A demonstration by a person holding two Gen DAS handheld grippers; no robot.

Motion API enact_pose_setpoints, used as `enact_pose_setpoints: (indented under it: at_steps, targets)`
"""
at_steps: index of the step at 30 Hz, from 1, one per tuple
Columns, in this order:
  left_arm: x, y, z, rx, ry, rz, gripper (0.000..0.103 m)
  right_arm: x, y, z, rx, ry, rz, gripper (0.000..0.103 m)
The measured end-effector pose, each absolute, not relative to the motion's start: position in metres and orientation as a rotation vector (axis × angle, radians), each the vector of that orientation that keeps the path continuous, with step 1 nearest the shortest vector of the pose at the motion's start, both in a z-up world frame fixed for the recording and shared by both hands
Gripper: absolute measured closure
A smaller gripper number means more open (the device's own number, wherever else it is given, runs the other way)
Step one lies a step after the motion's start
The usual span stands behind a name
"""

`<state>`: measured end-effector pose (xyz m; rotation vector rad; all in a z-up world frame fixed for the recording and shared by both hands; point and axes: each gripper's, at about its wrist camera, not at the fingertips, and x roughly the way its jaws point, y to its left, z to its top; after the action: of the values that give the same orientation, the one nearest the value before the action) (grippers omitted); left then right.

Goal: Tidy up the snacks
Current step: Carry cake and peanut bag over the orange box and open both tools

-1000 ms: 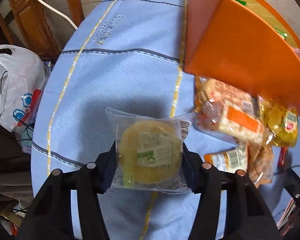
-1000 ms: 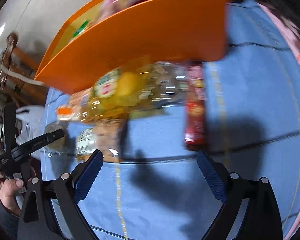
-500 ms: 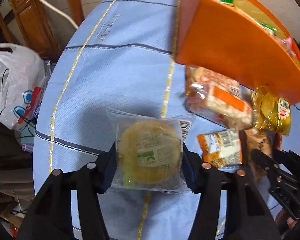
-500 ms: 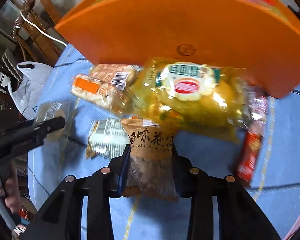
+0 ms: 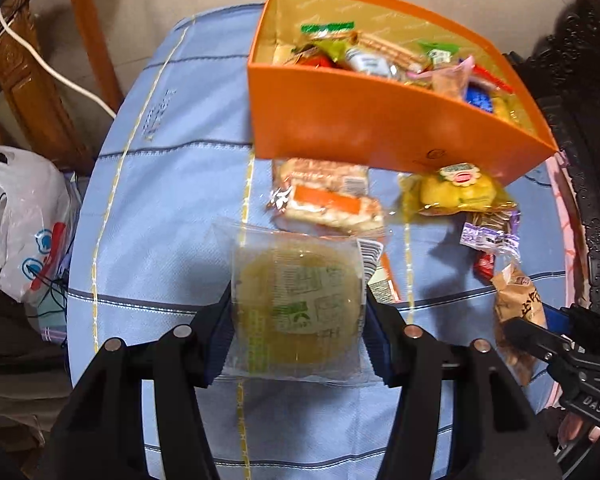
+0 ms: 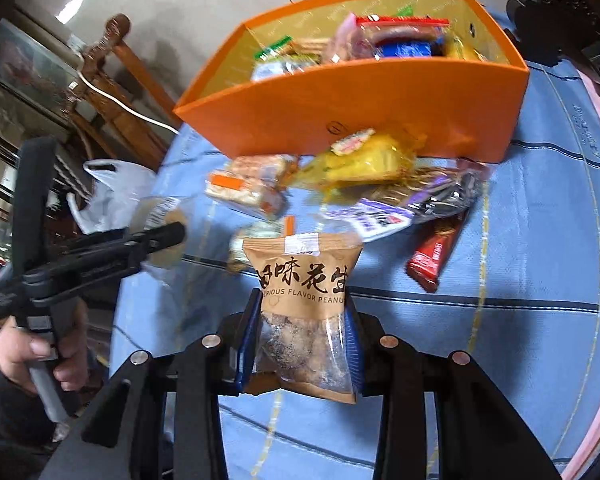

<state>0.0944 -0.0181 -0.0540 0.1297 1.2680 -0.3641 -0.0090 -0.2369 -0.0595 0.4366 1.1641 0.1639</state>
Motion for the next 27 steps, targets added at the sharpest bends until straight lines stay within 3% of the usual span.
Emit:
enact_pose_setpoints:
  at_steps: [8, 18, 27]
  targets:
    - [0.101, -0.026, -0.023, 0.135, 1.194, -0.398, 0.048, 0.0, -0.236, -0.012, 0.441, 1.021, 0.252, 0.066]
    - [0.177, -0.086, 0.031, 0.159, 1.035, -0.446, 0.048, 0.073, -0.286, 0.03, 0.382, 0.857, 0.038, 0.065]
    - [0.243, -0.127, 0.01, 0.141, 1.057, -0.415, 0.048, 0.141, -0.323, 0.026, 0.339, 0.822, -0.084, 0.063]
